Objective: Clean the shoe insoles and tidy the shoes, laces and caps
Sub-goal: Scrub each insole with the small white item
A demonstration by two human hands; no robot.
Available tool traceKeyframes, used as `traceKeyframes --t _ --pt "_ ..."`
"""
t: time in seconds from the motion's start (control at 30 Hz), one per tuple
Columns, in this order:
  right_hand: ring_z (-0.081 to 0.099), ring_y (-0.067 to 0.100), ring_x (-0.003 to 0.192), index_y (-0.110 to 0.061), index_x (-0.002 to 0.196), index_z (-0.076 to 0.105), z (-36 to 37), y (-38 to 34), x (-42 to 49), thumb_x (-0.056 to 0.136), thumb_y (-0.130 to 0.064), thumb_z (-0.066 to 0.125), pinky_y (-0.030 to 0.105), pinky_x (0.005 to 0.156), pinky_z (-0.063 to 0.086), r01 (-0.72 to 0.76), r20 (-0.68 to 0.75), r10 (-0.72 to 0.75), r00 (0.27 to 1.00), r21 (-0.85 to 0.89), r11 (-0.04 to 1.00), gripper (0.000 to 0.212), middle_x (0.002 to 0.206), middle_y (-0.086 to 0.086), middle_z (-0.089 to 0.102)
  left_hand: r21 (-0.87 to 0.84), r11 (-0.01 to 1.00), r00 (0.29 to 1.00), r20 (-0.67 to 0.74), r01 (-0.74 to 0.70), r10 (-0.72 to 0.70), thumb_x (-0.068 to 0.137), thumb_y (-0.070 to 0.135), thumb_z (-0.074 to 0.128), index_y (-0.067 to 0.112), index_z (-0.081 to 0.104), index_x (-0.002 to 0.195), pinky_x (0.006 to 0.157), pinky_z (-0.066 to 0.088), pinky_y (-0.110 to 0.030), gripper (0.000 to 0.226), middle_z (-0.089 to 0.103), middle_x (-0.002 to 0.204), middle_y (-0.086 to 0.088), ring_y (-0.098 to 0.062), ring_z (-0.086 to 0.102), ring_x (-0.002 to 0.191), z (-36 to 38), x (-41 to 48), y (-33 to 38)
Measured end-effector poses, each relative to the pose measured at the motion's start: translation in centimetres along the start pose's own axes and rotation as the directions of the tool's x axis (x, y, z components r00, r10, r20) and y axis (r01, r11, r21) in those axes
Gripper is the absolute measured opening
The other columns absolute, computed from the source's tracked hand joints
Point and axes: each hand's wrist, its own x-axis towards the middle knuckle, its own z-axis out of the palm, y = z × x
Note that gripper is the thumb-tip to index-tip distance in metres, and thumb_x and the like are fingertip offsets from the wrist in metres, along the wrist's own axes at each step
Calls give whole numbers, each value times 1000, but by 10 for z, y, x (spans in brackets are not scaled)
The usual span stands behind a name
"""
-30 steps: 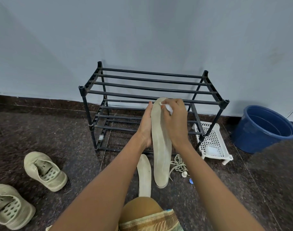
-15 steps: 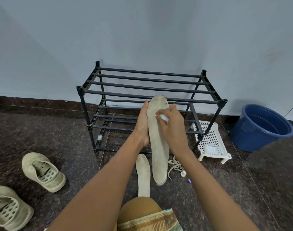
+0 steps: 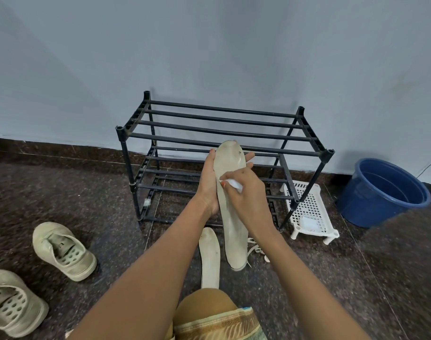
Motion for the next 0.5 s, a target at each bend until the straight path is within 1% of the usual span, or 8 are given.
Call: traceKeyframes --t 0.07,0.13,0.17,0.2,0.27,0.33,0.43,0.5 --pt "50 14 90 -6 96 67 -3 4 5 86 -6 57 8 74 37 8 -18 -9 1000 -58 998 14 91 3 50 37 999 999 24 24 -25 91 66 14 10 61 119 89 44 -29 79 67 108 -7 -18 60 96 3 -2 2" --pt "52 17 91 -8 97 67 -5 8 10 87 -7 56 25 73 46 11 -60 -19 998 -128 992 14 92 3 51 58 998 999 43 20 -23 91 65 13 9 56 126 93 44 -32 79 64 118 -8 -20 61 102 4 -3 4" --pt "52 18 91 -8 97 67 -7 9 12 87 -7 56 30 72 48 11 -83 -24 996 -157 987 14 92 2 51 56 998 999 48 14 -16 91 65 13 8 54 128 96 43 -33 79 62 123 -8 -21 60 106 5 -5 5" --pt "52 18 90 -8 98 67 -8 10 13 87 -7 56 32 70 48 12 -102 -31 994 -178 984 15 92 0 50 51 999 998 56 7 -10 92 64 13 8 53 129 98 42 -34 78 61 125 -8 -22 58 109 6 -5 6" --pt "52 18 91 -7 98 66 -8 9 13 87 -6 56 29 70 46 14 -115 -35 993 -179 984 15 91 -3 48 58 998 998 63 -2 -2 92 64 12 8 53 129 98 42 -34 78 61 123 -8 -22 58 109 5 -7 7" --pt "52 20 92 -6 97 67 -5 5 11 87 -4 55 26 73 44 6 -102 -20 995 -132 991 16 91 -3 48 70 997 998 59 -15 11 92 63 11 7 52 131 94 44 -33 80 62 119 -10 -21 59 105 2 -7 8" --pt "52 20 95 -4 94 67 2 -1 4 87 -2 54 22 79 41 -7 -24 6 1000 -46 999 15 94 5 52 77 997 999 38 -29 26 91 64 12 8 53 130 87 48 -30 79 62 114 -9 -18 59 100 -3 -8 8" --pt "50 17 94 -4 94 67 4 -5 -1 87 -3 55 14 76 36 -11 27 11 1000 -23 1000 15 95 6 53 62 997 999 17 -38 37 92 63 13 9 57 124 85 49 -27 77 64 113 -6 -15 59 100 -5 -8 9"
